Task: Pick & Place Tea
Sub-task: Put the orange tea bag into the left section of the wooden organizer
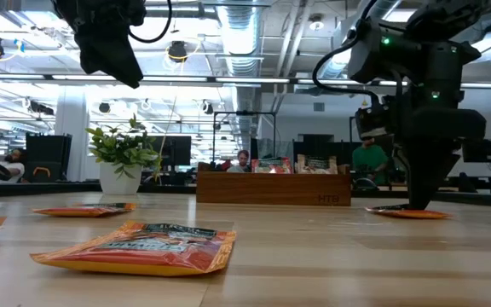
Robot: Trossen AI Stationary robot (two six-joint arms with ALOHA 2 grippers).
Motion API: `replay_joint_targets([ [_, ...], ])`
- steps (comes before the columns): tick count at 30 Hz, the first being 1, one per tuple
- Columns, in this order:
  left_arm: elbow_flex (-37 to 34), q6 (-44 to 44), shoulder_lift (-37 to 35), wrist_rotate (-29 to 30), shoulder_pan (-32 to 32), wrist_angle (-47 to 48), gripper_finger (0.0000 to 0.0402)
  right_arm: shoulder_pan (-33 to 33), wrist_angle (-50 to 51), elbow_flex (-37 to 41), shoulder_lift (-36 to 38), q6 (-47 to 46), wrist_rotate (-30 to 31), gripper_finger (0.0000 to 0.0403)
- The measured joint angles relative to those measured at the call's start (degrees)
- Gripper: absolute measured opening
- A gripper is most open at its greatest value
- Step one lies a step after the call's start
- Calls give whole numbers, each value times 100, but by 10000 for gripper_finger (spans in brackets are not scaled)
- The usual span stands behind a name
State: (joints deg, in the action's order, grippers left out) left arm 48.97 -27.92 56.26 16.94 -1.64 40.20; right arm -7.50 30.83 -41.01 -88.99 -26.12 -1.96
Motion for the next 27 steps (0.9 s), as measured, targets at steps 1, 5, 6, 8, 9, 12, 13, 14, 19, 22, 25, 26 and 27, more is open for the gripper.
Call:
replay_joint_targets([
  [1, 0, 0, 1, -1, 1, -21, 142, 22, 1, 3, 23, -76, -21, 2],
  [5, 0, 0, 1, -116, -1, -168, 142, 50, 86, -49, 162, -237, -74, 1],
  [6, 0, 0, 1, -194, 1, -203, 142, 47, 79, -105, 229, -239, -72, 1],
  [8, 0, 0, 1, -406, 0, -325, 142, 35, 32, -233, 380, -269, -66, 1],
  [9, 0, -3, 1, -510, -1, -393, 142, 23, 46, -288, 431, -286, -60, 1],
  [12, 1, -7, 1, -815, -1, -657, 142, -3, 57, -524, 619, -296, -9, 0],
  [13, 0, -9, 1, -904, -1, -743, 142, -3, 34, -619, 689, -296, -7, 0],
  [14, 0, -15, 1, -976, -1, -818, 142, -3, 33, -709, 739, -296, 0, 0],
  [19, 1, -5, 2, -1213, 0, -1304, 142, 2, 38, -1276, 799, -123, 74, 0],
  [22, 4, 74, 94, -1367, -1, -1650, 142, 2, 38, -1657, 751, 105, 86, 0],
  [25, 11, 169, 305, -1560, -1, -2087, 142, 7, 43, -2009, 701, 327, 236, 0],
  [26, 11, 177, 405, -1638, -1, -2210, 142, 13, -16, -2122, 701, 410, 292, 0],
  [27, 9, 198, 503, -1709, 0, -2272, 142, 14, -73, -2227, 677, 471, 385, 0],
])
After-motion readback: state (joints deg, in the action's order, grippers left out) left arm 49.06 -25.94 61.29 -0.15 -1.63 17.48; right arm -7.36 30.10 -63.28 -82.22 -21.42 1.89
